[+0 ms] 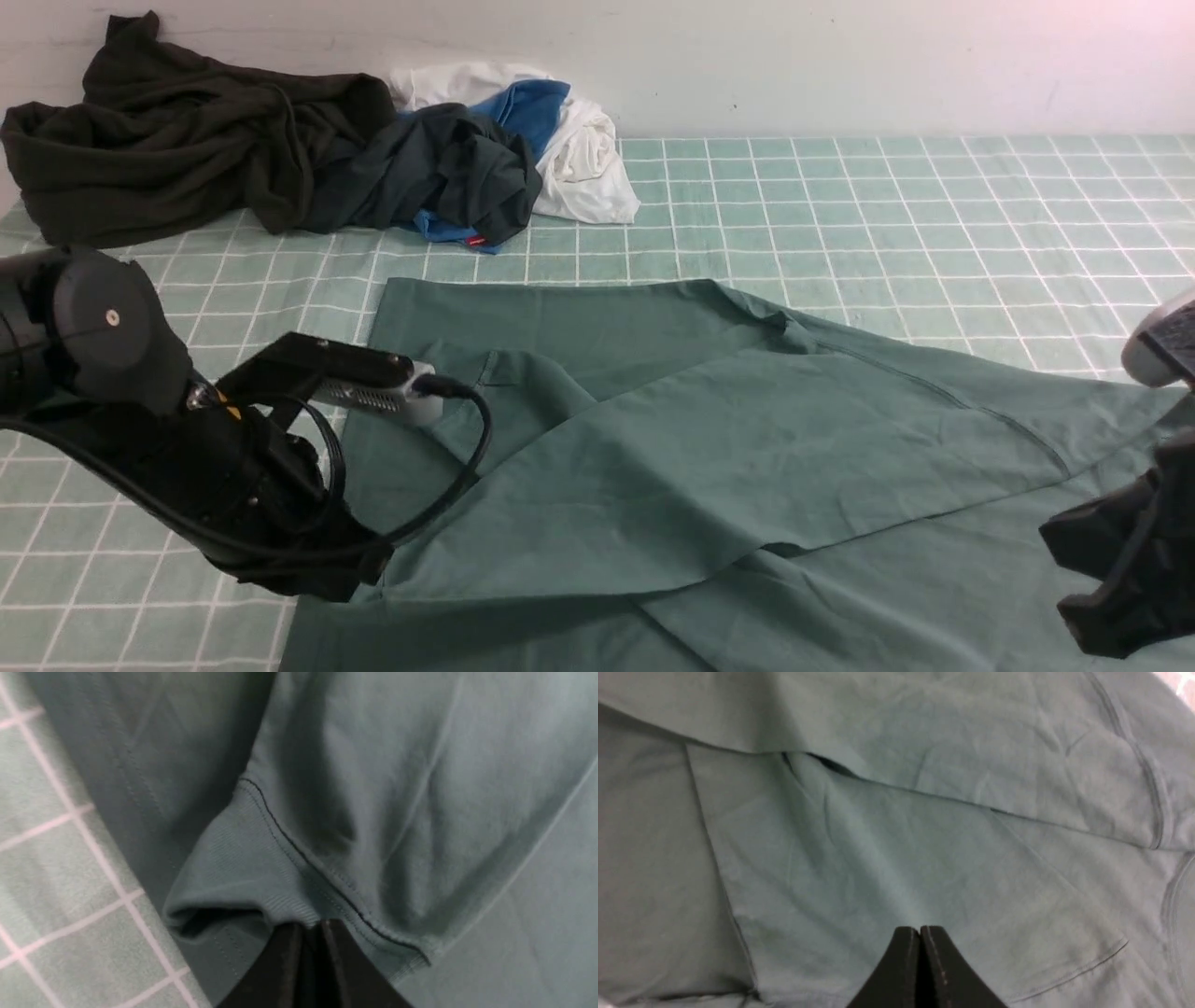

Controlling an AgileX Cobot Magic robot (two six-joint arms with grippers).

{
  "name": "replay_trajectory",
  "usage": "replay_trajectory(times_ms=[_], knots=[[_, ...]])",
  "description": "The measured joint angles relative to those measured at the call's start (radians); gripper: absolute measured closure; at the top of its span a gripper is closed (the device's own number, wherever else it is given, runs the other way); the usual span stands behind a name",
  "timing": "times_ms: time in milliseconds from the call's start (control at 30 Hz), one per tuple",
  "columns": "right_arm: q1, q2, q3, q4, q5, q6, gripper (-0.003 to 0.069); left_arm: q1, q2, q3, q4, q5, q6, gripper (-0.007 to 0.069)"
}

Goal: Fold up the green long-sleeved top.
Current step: Use the left arm to drag and drop the cuff onto the cuff closest to the left arm

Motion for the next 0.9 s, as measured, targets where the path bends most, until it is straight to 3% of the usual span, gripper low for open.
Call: replay_trajectory(times_ms=[133, 300, 433, 467, 567, 600, 700, 900], knots=[[0.0, 0.0, 0.0, 0.025, 0.074, -0.005, 0.0673, 0.0, 0.015, 0.0, -0.003, 0.0, 0.065, 0.0544], [0.0, -0.003, 0.0, 0.059, 0.213, -0.025, 0.0673, 0.0, 0.009, 0.0, -0.003, 0.082, 0.105, 0.0319], [0.0, -0.004, 0.0, 0.115, 0.22, -0.074, 0.0673, -0.047, -0.056, 0.0, 0.03, 0.192, 0.105, 0.0221], [0.0, -0.004, 0.0, 0.118, 0.219, -0.077, 0.0673, -0.054, -0.056, 0.0, 0.03, 0.192, 0.105, 0.0221], [0.0, -0.006, 0.0, 0.183, 0.182, -0.133, 0.0673, -0.233, -0.128, 0.039, 0.11, 0.246, 0.105, 0.0259], [0.0, -0.006, 0.0, 0.183, 0.18, -0.133, 0.0673, -0.233, -0.13, 0.044, 0.115, 0.246, 0.105, 0.0263], [0.0, -0.007, 0.0, 0.216, 0.157, -0.162, 0.0673, -0.415, -0.131, 0.161, 0.215, 0.22, 0.105, 0.0306], [0.0, -0.007, 0.0, 0.226, 0.155, -0.167, 0.0673, -0.536, -0.095, 0.313, 0.308, 0.067, 0.105, 0.0287]])
